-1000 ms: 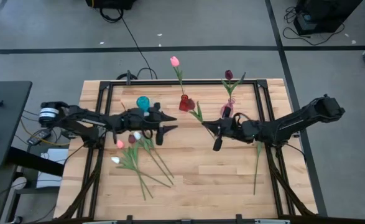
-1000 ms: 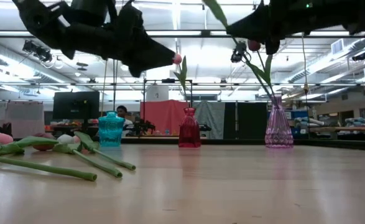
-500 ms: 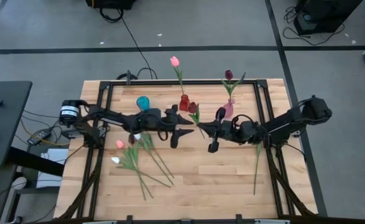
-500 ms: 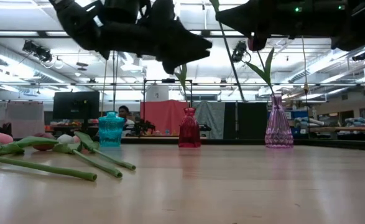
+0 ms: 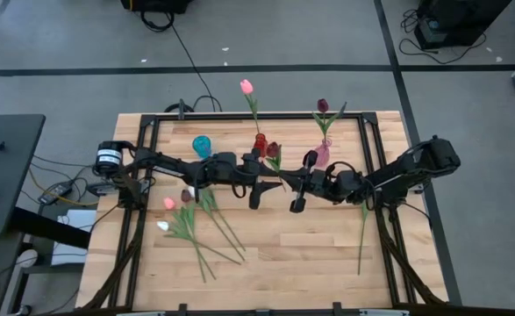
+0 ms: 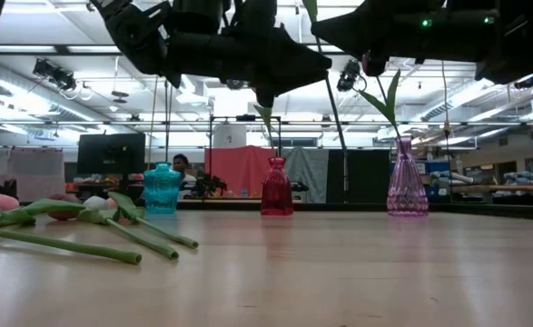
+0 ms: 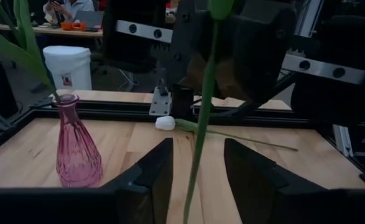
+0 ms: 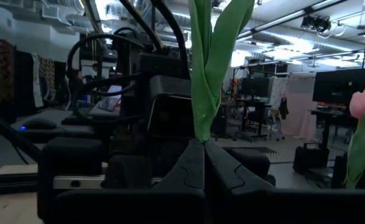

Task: Sort flowers into vase by color
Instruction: Put the right red flower into the pink vase

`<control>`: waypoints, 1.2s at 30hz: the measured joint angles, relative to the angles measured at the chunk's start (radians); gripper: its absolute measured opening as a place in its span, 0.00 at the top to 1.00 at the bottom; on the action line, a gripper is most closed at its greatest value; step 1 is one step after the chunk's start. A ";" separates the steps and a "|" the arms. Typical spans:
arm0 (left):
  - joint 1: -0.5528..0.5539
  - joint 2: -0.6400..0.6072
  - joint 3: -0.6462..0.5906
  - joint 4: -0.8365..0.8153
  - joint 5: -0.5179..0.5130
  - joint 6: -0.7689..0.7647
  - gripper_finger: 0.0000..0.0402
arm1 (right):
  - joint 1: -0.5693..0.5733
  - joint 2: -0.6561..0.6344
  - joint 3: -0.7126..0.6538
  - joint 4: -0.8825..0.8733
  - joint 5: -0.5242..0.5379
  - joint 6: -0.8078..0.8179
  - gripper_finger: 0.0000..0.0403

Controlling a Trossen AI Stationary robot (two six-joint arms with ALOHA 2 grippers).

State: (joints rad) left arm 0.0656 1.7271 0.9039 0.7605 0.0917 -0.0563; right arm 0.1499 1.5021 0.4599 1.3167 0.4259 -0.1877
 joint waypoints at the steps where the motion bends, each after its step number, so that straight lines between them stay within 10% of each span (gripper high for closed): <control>1: 0.002 0.000 0.000 -0.001 0.000 0.000 0.68 | 0.000 -0.001 0.000 -0.001 0.000 -0.001 0.99; 8: 0.020 0.000 0.000 -0.006 0.025 0.001 0.96 | -0.001 0.000 0.000 -0.001 0.003 0.005 0.97; 22: 0.066 -0.019 0.001 -0.117 0.119 -0.008 1.00 | 0.032 -0.075 0.000 -0.232 0.111 0.095 0.74; 36: 0.065 -0.020 0.042 -0.293 0.147 0.030 1.00 | -0.005 -0.081 0.046 -0.346 0.123 0.127 0.75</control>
State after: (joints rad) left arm 0.1310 1.7069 0.9463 0.4679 0.2390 -0.0265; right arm 0.1451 1.4212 0.5058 0.9709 0.5491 -0.0608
